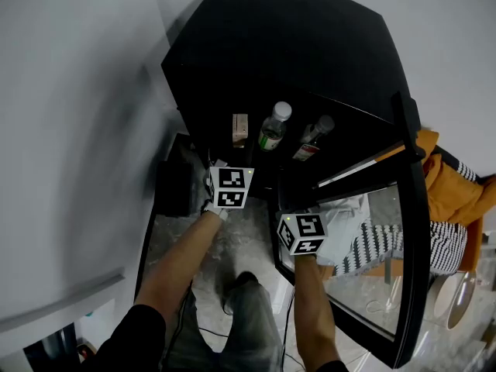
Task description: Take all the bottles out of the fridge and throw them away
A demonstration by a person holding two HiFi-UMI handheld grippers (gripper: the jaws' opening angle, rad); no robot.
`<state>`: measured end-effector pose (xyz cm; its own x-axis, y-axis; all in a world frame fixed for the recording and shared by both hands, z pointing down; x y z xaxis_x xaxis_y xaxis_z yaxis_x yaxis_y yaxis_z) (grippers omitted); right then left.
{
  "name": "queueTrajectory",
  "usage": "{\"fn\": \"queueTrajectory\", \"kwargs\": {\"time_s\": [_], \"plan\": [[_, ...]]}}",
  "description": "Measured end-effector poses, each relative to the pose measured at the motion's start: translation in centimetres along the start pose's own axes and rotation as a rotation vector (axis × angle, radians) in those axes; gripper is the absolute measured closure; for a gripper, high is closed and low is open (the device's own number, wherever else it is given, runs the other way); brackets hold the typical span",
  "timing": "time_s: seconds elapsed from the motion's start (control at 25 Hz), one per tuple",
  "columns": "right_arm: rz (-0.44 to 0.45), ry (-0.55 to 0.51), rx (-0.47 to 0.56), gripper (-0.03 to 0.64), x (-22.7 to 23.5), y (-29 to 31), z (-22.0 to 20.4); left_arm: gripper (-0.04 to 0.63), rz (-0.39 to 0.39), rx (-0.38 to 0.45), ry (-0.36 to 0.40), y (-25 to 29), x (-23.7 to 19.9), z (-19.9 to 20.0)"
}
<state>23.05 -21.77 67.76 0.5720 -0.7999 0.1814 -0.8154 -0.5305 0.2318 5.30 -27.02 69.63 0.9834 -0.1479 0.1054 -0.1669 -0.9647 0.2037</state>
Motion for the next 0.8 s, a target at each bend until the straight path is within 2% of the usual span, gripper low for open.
{"fn": "queueTrajectory", "kwargs": {"time_s": [0.2,0.8], "plan": [[-0.001,0.034,0.01,0.616,-1.2,-1.1,0.4,0.388,-0.022,0.016,-0.003,-1.8,-0.2,0.6],[-0.01,0.029,0.003,0.615,-6.7,-4.4,0.9,0.391,-0.043,0.02,0.003,-8.3,-2.1,1.1]]}}
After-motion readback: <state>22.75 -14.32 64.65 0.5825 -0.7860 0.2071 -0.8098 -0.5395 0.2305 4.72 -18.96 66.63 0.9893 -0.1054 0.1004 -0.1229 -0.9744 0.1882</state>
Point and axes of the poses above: the fingertips, and each gripper's own axes: y forward along the fingers, x to its right, z out of its top, the point moved 8 cm from there along -y, backward along the fingers, and after that the axes turned 14 degrees about z, right-handed, at the moved point
